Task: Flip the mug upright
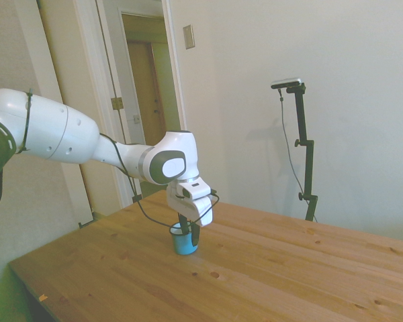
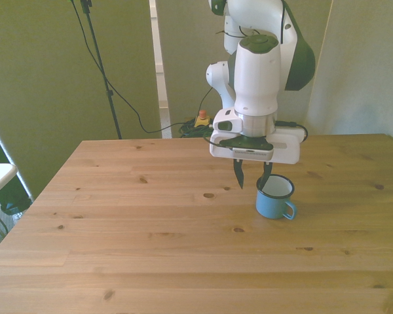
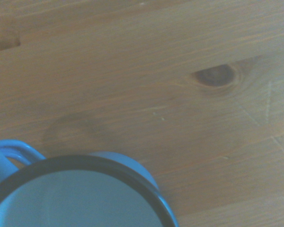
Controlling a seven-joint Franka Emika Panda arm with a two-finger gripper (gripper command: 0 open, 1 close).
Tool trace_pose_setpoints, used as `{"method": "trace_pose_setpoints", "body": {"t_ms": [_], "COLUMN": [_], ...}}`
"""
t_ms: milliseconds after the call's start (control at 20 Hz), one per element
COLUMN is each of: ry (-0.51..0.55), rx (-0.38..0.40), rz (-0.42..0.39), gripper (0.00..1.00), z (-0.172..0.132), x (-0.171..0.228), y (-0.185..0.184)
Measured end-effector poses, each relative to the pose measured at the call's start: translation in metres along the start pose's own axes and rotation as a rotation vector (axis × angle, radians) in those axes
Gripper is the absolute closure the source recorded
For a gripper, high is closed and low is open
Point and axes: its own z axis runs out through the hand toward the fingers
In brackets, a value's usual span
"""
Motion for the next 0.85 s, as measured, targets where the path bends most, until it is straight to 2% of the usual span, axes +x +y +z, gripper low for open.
{"method": "trace_pose_setpoints", "body": {"t_ms": [350, 650, 850], "ry": [0.024, 0.058, 0.087], "rx": [0.041, 0.068, 0.075], "rz": [0.015, -0.001, 0.010], "gripper": [0.00, 0.00, 0.00], "z": [-0.041, -0.093, -0.102], "x": [0.007, -0.019, -0.043], "y": [0.042, 0.082, 0.098]}}
